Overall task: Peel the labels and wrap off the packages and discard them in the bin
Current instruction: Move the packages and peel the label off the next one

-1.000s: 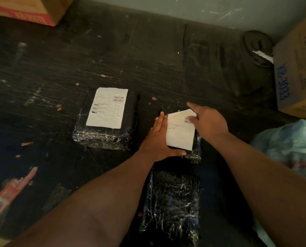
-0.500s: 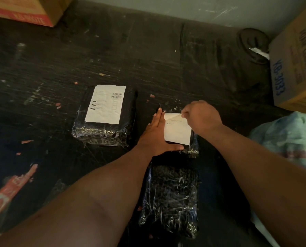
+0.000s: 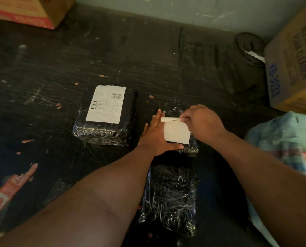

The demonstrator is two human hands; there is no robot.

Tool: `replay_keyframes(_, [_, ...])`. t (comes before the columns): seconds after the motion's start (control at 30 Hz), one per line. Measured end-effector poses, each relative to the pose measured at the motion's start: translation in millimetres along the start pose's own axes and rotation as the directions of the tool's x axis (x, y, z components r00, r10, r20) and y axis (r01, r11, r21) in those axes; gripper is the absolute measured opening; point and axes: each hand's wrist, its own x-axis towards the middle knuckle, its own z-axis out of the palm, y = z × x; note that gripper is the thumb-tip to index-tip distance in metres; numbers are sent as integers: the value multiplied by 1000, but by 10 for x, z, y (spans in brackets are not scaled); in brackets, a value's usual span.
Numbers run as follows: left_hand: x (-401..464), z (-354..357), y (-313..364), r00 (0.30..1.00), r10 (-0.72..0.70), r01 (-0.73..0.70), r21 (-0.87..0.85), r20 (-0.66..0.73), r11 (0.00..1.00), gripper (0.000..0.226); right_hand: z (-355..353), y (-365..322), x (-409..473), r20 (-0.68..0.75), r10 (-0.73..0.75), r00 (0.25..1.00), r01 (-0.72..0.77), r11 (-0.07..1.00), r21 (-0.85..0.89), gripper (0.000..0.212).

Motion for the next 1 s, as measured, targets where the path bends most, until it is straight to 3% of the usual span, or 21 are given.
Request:
replay_keyframes(0.6, [-20, -34, 24, 999, -31, 31, -3, 10, 1000, 147, -211, -39, -329, -7, -104, 995, 104, 994, -14, 22])
replay_keyframes(0.8, [-24, -10, -44, 999, 46, -45, -51, 18, 998, 144, -274, -32, -340, -44, 63, 997, -59, 995, 79, 22])
replay_keyframes(0.93, [-10, -90, -153, 993, 120, -118, -71, 24, 991, 136, -306, -84, -241, 57, 184, 981, -188, 979, 77, 28])
replay_keyframes(1.0, [0, -101, -175, 990, 141, -140, -36, 27, 990, 134, -280, -92, -213, 33, 191, 981, -194, 977, 84, 30])
